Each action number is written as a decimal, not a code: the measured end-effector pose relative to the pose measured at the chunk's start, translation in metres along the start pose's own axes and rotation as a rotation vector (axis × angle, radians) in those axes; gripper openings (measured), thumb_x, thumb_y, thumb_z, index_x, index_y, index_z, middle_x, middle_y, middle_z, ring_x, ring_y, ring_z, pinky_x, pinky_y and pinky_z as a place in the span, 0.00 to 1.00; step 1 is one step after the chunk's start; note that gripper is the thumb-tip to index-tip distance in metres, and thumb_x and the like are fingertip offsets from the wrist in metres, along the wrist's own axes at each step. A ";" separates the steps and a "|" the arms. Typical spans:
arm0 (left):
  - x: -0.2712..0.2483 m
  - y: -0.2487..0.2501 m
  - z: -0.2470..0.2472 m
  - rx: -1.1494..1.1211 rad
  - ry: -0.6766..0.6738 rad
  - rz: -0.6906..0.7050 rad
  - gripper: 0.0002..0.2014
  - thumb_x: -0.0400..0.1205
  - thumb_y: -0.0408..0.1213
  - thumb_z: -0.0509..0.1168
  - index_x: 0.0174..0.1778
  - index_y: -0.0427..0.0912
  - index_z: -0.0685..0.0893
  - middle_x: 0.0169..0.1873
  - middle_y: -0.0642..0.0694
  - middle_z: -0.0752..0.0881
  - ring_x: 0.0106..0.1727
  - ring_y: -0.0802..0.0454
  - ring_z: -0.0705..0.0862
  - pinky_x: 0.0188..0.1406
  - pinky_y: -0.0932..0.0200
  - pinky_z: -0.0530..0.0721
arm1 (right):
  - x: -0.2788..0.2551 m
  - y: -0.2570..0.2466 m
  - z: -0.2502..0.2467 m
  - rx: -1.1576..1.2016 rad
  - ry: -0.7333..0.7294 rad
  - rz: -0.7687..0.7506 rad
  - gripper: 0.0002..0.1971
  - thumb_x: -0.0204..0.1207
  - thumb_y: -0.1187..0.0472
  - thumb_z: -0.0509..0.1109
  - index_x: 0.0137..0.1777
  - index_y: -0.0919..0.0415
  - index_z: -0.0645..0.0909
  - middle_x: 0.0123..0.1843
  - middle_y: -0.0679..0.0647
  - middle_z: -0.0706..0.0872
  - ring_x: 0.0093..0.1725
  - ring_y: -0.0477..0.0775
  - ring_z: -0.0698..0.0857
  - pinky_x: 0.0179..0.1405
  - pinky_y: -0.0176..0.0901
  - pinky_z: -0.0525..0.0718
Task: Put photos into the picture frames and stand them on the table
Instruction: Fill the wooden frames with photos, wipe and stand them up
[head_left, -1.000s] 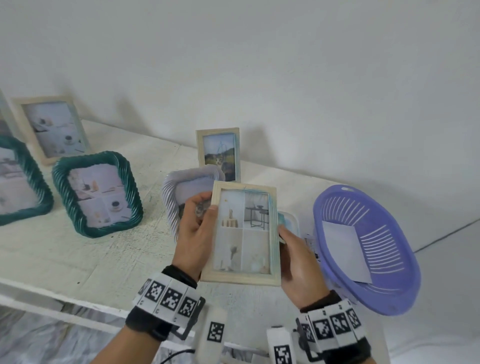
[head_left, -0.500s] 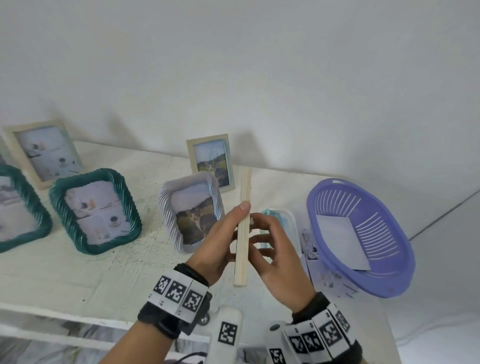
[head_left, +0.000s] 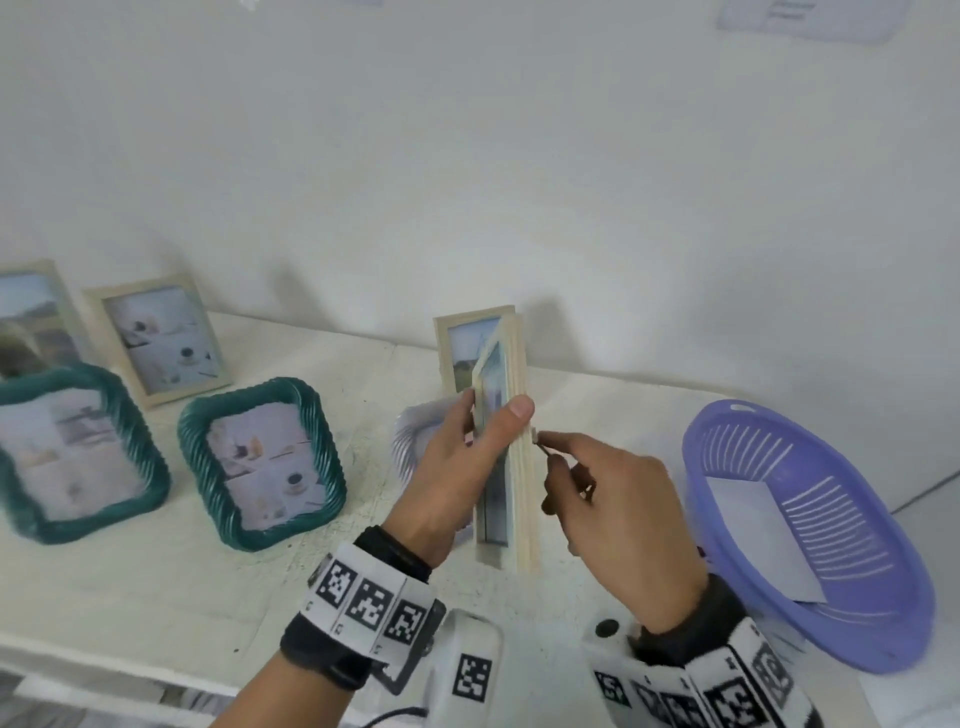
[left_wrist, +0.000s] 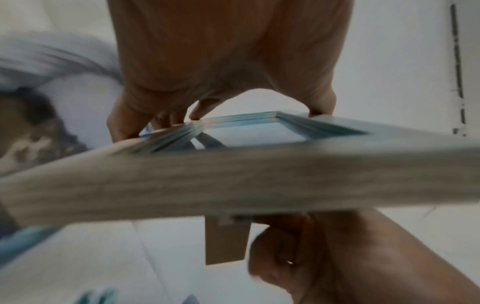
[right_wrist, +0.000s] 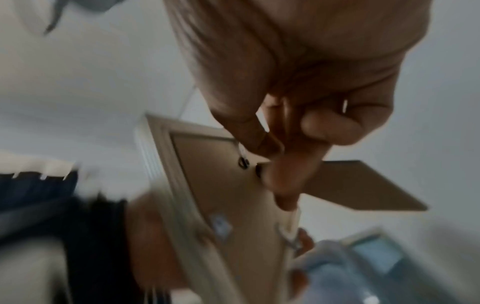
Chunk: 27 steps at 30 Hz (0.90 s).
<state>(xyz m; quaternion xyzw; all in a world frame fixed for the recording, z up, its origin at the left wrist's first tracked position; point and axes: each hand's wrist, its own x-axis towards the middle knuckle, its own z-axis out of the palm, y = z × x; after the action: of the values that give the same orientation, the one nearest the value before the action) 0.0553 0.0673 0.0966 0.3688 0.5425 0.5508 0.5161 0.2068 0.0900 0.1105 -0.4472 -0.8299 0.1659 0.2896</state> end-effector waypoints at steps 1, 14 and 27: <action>0.002 0.004 -0.009 0.019 0.010 0.025 0.49 0.64 0.73 0.73 0.79 0.56 0.69 0.65 0.45 0.85 0.65 0.43 0.85 0.67 0.35 0.82 | 0.008 -0.009 0.001 0.250 -0.062 0.104 0.13 0.85 0.53 0.60 0.51 0.48 0.87 0.31 0.46 0.89 0.24 0.48 0.86 0.29 0.45 0.84; 0.050 0.116 -0.193 -0.089 -0.161 -0.189 0.50 0.75 0.78 0.42 0.66 0.38 0.86 0.57 0.31 0.88 0.58 0.30 0.87 0.56 0.29 0.85 | 0.137 -0.077 0.067 1.049 -0.232 0.449 0.44 0.56 0.20 0.65 0.72 0.38 0.77 0.69 0.47 0.83 0.71 0.54 0.79 0.71 0.60 0.76; 0.155 0.151 -0.286 0.144 -0.154 -0.187 0.32 0.85 0.60 0.43 0.61 0.40 0.84 0.56 0.31 0.83 0.55 0.36 0.83 0.56 0.32 0.85 | 0.273 -0.118 0.128 0.373 -0.077 0.014 0.12 0.85 0.58 0.58 0.63 0.55 0.78 0.40 0.51 0.87 0.41 0.53 0.87 0.44 0.49 0.86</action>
<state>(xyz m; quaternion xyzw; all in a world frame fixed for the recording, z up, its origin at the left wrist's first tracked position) -0.2766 0.1738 0.1802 0.3938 0.5713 0.4299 0.5777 -0.0681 0.2529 0.1647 -0.3847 -0.7922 0.3356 0.3344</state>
